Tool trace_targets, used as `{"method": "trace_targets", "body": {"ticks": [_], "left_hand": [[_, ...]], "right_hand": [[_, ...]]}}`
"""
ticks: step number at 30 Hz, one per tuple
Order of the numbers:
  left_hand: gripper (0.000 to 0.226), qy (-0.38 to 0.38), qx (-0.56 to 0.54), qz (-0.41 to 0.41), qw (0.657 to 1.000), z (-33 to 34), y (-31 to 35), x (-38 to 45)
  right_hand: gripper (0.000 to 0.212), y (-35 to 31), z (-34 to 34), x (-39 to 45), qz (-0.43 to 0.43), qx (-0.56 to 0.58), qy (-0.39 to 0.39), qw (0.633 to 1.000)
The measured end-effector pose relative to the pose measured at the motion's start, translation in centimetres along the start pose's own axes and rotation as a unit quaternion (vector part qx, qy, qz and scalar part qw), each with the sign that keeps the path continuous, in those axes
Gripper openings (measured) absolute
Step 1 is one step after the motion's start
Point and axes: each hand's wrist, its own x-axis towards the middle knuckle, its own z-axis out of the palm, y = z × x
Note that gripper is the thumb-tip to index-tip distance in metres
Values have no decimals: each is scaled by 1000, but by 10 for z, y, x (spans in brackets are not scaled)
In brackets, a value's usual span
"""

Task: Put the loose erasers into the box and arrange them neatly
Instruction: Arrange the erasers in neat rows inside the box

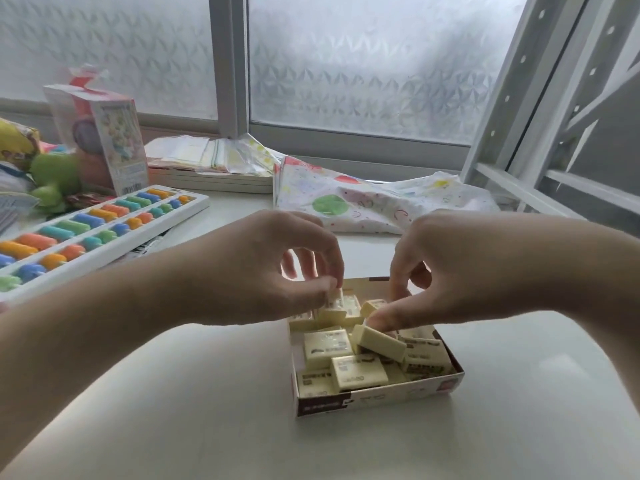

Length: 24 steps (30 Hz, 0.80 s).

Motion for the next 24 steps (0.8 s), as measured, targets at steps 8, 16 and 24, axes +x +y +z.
{"method": "trace_targets", "body": {"ticks": [8, 16, 24], "left_hand": [[12, 7, -7, 2, 1000, 0, 1, -1], [16, 5, -7, 5, 1000, 0, -1, -1], [17, 1, -5, 7, 1000, -1, 1, 0]], "right_hand": [[43, -1, 2, 3, -14, 47, -7, 999], [41, -8, 3, -2, -49, 35, 53, 997], [31, -9, 5, 0, -56, 13, 72, 996]]}}
